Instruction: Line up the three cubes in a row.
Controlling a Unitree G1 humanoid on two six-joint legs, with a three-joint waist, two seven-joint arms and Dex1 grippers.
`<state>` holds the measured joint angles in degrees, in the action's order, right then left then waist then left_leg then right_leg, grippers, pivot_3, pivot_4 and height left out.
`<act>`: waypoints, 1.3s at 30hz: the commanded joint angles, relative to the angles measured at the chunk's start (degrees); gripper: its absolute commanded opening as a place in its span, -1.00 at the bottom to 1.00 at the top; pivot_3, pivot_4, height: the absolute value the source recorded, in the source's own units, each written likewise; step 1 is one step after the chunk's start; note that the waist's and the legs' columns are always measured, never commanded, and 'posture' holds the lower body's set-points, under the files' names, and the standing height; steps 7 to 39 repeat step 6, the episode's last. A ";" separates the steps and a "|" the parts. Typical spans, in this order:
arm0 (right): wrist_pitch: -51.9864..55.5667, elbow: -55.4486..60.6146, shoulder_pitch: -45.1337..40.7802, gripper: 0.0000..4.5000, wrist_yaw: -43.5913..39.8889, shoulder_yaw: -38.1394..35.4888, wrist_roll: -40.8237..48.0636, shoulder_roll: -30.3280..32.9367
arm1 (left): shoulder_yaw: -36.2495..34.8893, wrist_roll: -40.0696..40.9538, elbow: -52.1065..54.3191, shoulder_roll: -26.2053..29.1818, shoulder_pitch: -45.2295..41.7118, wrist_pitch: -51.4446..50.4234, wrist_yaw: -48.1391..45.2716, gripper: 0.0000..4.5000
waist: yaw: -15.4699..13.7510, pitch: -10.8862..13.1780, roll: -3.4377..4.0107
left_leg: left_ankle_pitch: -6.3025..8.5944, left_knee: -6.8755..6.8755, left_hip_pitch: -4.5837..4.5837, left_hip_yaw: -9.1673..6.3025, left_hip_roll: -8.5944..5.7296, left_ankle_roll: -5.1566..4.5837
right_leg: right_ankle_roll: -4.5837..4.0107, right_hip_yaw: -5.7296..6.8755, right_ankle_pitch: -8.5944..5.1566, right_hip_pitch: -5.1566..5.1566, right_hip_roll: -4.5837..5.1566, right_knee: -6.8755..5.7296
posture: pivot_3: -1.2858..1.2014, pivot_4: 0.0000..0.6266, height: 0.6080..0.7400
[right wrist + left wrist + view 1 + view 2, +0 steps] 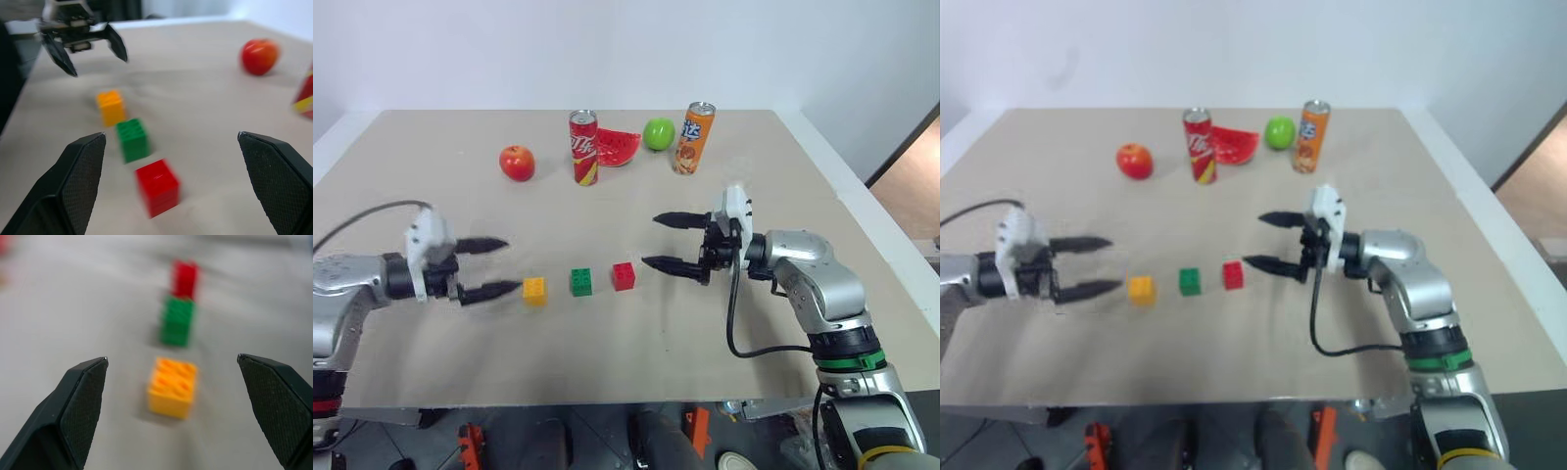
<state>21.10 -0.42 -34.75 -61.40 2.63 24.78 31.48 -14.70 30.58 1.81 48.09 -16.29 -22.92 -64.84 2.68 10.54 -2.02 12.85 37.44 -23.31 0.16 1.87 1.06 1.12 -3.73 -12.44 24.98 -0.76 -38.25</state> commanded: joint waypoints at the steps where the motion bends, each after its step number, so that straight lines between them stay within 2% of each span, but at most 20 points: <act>1: -4.85 -4.08 -2.45 1.00 3.42 -3.01 -2.89 0.29 | -4.34 -2.15 0.52 -2.25 -0.31 -1.08 11.55 0.95 | -0.01 0.00 0.00 | -0.01 0.00 0.01 -0.01 -0.01 0.01 | 0.01 0.01 0.01 -0.02 0.00 0.00 | 0.03 -0.52 1.00; 4: -7.53 -6.87 -2.22 1.00 5.10 -3.65 -4.65 0.43 | -4.40 -6.27 0.83 -6.94 0.16 1.08 21.58 0.95 | -0.05 0.00 -0.01 | -0.01 0.00 0.00 0.01 -0.04 0.02 | 0.01 -0.02 0.02 -0.04 0.03 0.02 | 0.03 -0.52 1.00; 6: -8.29 -7.73 -2.12 1.00 6.05 -3.87 -5.08 0.18 | -4.37 -7.47 1.07 -8.94 0.62 2.42 24.29 0.95 | -0.07 0.00 -0.01 | -0.01 -0.02 -0.03 0.06 -0.08 0.02 | 0.02 -0.10 0.02 -0.02 0.07 0.04 | 0.03 -0.52 1.00; 39: -8.29 -7.73 -2.12 1.00 6.05 -3.87 -5.08 0.18 | -4.37 -7.47 1.07 -8.94 0.62 2.42 24.29 0.95 | -0.07 0.00 -0.01 | -0.01 -0.02 -0.03 0.06 -0.08 0.02 | 0.02 -0.10 0.02 -0.02 0.07 0.04 | 0.03 -0.52 1.00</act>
